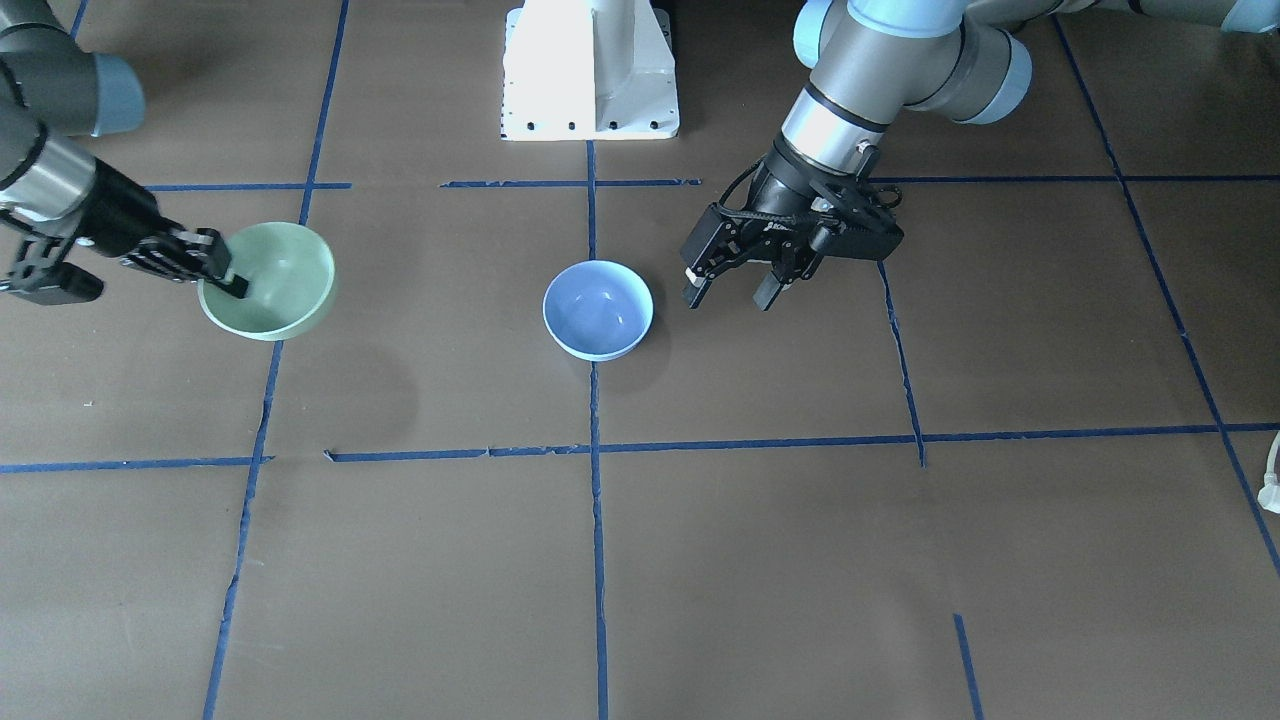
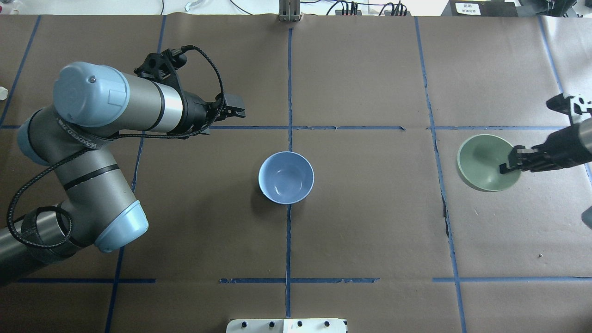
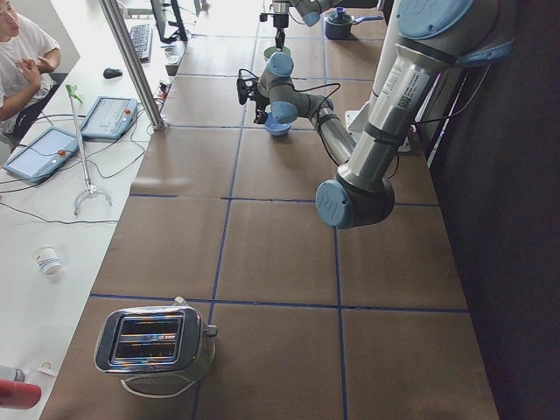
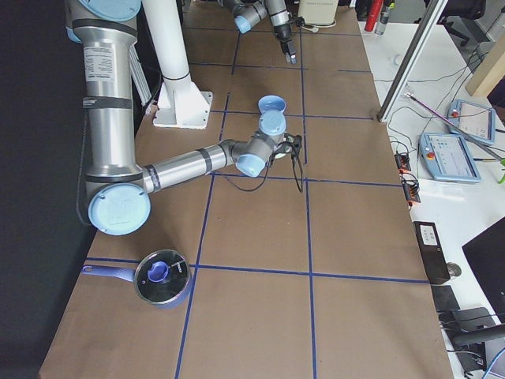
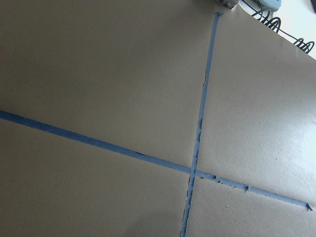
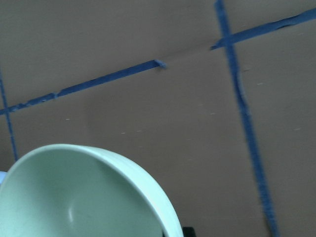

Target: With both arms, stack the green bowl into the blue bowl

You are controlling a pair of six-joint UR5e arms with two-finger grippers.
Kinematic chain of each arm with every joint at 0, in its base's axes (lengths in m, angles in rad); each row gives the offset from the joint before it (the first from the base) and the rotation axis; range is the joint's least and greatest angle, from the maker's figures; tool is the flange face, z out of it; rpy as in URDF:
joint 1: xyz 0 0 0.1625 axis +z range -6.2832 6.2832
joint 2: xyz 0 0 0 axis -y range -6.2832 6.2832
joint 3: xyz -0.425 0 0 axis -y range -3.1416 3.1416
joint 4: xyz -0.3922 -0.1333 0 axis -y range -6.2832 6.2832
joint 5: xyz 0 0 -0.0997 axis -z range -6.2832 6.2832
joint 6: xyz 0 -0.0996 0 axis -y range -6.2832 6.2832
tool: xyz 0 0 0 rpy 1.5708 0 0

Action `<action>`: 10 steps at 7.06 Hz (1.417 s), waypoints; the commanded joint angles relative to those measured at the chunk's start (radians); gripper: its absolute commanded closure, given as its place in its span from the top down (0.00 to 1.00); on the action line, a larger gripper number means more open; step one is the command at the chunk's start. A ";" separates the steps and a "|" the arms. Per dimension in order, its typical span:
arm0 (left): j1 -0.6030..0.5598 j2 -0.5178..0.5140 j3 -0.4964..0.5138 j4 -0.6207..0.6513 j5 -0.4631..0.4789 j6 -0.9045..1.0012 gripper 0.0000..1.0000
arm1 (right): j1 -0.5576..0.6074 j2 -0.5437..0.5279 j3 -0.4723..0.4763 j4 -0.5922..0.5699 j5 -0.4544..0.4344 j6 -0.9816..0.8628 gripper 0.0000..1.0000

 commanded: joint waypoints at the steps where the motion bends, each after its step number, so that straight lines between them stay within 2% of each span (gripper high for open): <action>1: -0.039 0.000 -0.045 -0.003 -0.002 -0.003 1.00 | -0.235 0.237 -0.001 -0.055 -0.206 0.300 0.00; 2: -0.039 0.000 -0.045 -0.003 -0.002 -0.003 1.00 | -0.326 0.373 -0.038 -0.181 -0.351 0.327 0.00; 3: -0.039 0.002 -0.047 -0.003 -0.002 -0.003 1.00 | -0.383 0.452 -0.096 -0.245 -0.435 0.329 0.00; 4: -0.039 0.003 -0.045 -0.003 -0.002 -0.003 1.00 | -0.412 0.453 -0.118 -0.238 -0.469 0.328 0.00; 10: -0.033 0.017 -0.044 -0.005 -0.002 -0.001 1.00 | -0.414 0.452 -0.141 -0.236 -0.483 0.332 0.00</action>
